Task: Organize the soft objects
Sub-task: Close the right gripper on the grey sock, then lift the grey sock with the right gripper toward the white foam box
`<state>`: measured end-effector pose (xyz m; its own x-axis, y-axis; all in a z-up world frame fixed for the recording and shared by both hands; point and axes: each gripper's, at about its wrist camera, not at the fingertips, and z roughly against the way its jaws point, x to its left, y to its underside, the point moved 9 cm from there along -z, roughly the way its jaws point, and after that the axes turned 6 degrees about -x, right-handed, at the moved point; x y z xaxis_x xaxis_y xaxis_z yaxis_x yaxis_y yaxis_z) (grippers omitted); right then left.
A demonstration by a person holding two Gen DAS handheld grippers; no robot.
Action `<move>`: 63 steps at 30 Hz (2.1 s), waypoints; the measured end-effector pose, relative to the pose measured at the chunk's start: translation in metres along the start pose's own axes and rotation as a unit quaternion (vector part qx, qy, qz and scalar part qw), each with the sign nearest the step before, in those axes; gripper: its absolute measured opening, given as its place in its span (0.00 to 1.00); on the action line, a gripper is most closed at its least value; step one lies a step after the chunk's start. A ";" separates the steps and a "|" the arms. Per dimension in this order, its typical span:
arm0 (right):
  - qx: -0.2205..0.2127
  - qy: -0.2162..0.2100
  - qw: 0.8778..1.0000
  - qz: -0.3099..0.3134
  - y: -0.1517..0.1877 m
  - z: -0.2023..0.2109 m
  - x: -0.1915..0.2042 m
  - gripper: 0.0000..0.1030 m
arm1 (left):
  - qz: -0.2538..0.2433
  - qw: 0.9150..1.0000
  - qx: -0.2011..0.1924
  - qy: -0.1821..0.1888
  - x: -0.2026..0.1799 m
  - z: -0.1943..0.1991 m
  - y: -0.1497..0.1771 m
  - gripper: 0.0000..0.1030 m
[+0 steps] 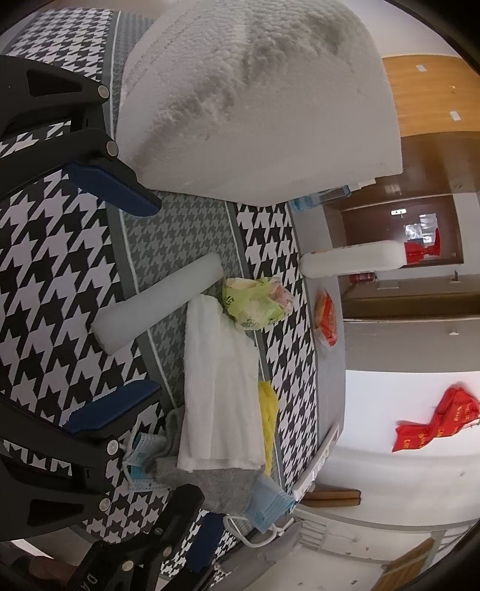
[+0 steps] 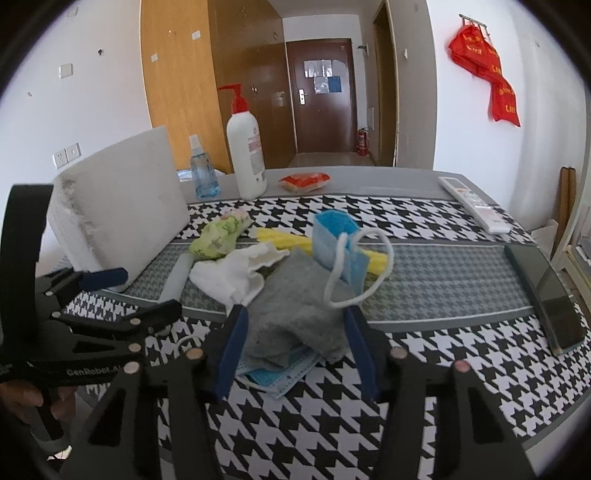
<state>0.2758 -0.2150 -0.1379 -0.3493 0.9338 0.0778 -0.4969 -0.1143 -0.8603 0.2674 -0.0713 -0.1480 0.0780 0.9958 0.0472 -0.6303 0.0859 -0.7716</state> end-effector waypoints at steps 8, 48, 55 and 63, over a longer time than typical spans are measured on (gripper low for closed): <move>0.021 0.001 1.000 0.002 0.010 -0.007 -0.002 0.21 | -0.001 1.000 0.004 0.002 -0.001 -0.004 0.000 0.88; -0.068 -0.054 0.996 -0.026 -0.031 0.065 -0.007 0.14 | 0.009 0.999 0.033 0.020 -0.008 -0.010 0.001 0.23; -0.078 -0.055 0.995 -0.021 -0.037 0.071 -0.002 0.14 | -0.007 1.000 0.007 0.027 -0.010 0.007 -0.003 0.20; -0.095 -0.048 0.994 -0.018 -0.049 0.081 0.002 0.14 | -0.017 0.999 -0.011 0.036 -0.010 0.019 -0.005 0.17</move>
<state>0.2350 -0.2354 -0.0544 -0.4119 0.8988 0.1499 -0.3550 -0.0068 -0.9348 0.2547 -0.0807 -0.1327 0.1539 0.9877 0.0288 -0.6097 0.1178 -0.7838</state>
